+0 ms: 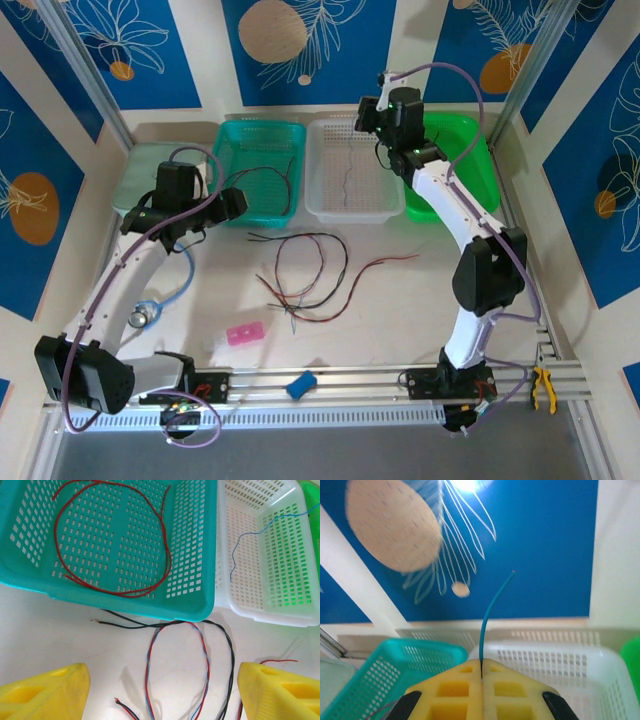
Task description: Untangle the cables
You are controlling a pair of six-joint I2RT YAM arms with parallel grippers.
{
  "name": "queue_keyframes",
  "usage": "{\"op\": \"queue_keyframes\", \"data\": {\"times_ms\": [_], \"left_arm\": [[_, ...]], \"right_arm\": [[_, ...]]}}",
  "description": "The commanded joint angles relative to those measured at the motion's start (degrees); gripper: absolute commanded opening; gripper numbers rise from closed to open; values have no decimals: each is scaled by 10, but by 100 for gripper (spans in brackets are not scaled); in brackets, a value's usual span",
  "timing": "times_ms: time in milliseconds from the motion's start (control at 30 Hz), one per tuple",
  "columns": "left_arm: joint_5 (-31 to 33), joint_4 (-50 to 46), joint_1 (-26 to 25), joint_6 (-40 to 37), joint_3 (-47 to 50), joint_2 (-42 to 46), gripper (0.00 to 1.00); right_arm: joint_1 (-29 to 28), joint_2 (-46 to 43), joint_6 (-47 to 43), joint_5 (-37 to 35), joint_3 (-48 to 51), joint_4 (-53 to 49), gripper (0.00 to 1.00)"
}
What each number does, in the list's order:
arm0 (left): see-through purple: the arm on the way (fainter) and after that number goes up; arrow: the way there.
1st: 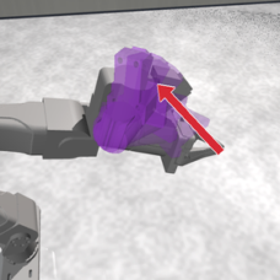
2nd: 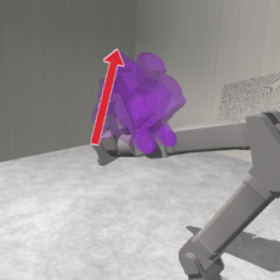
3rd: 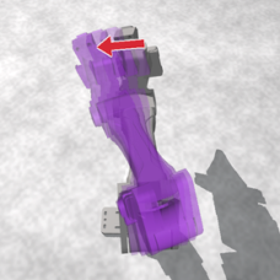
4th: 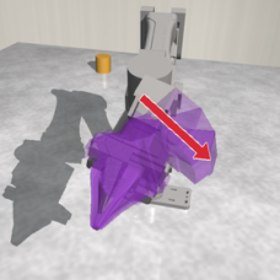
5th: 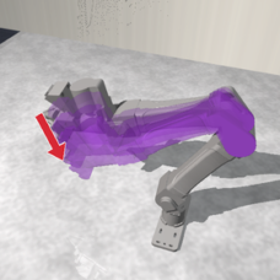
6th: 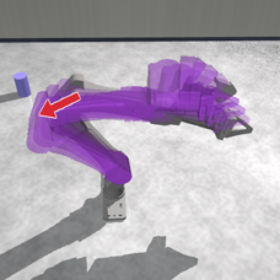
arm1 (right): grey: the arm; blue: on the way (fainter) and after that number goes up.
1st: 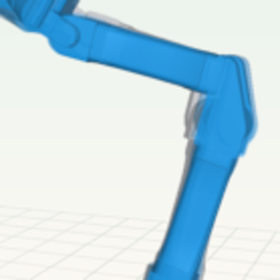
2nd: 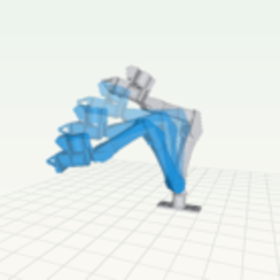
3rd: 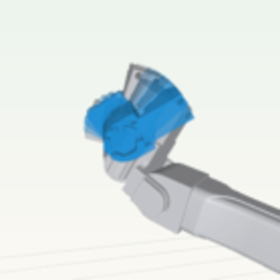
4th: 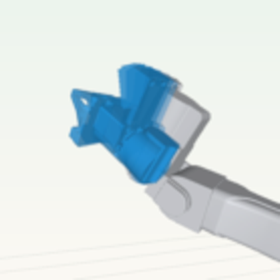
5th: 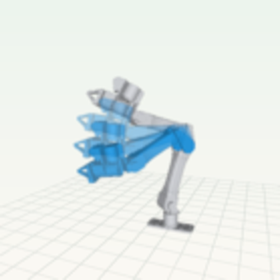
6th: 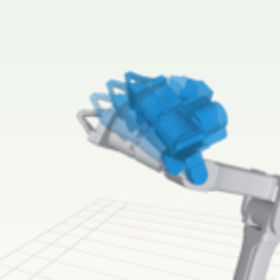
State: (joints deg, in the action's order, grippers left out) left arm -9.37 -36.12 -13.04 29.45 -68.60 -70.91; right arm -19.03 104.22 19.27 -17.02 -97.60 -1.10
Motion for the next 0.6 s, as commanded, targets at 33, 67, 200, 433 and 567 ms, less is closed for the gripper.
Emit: {"op": "queue_keyframes", "data": {"times_ms": [33, 67, 200, 433, 567], "left_arm": [[-20, -21, -4, -10, 6, 13, 77], [-20, -21, -4, -9, 7, 15, 77], [-4, -28, -5, -11, 17, 30, 77], [0, -43, -5, -11, 36, 52, 77], [0, -49, -5, -10, 44, 62, 77]], "right_arm": [[10, 46, 68, -26, -37, -134, 0], [13, 69, 79, -30, -58, -166, 0], [19, 151, 125, -48, -144, -282, 0], [26, 266, 141, 8, -256, -387, 0], [26, 320, 134, 43, -323, -445, 0]]}}
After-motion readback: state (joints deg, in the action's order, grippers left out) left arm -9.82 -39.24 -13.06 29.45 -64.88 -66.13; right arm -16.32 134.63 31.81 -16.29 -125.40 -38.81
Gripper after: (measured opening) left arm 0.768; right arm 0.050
